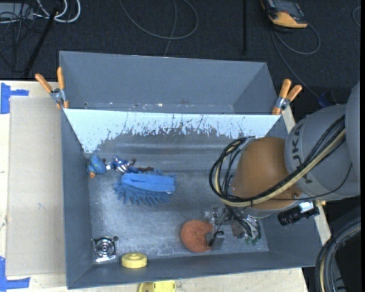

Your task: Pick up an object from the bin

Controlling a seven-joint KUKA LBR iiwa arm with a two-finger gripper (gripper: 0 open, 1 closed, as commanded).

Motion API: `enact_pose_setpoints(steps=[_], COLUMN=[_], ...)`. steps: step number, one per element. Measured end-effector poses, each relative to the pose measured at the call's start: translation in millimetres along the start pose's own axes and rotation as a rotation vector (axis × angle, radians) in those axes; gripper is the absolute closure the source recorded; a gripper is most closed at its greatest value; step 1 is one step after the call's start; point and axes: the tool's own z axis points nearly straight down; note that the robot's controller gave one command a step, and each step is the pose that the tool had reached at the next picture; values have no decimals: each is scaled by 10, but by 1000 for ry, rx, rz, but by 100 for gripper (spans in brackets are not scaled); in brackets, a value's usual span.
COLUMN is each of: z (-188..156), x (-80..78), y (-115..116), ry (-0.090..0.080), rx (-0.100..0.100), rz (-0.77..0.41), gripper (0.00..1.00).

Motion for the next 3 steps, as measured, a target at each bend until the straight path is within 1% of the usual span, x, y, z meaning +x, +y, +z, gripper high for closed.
enact_pose_setpoints(steps=[1,2,3], z=[-1084,-1084,-1529], x=[-603,-603,-596], y=[-137,-136,-92], ry=[-8,-8,0], rx=[2,2,2], rz=[-8,-9,-17], gripper=[100,100,100])
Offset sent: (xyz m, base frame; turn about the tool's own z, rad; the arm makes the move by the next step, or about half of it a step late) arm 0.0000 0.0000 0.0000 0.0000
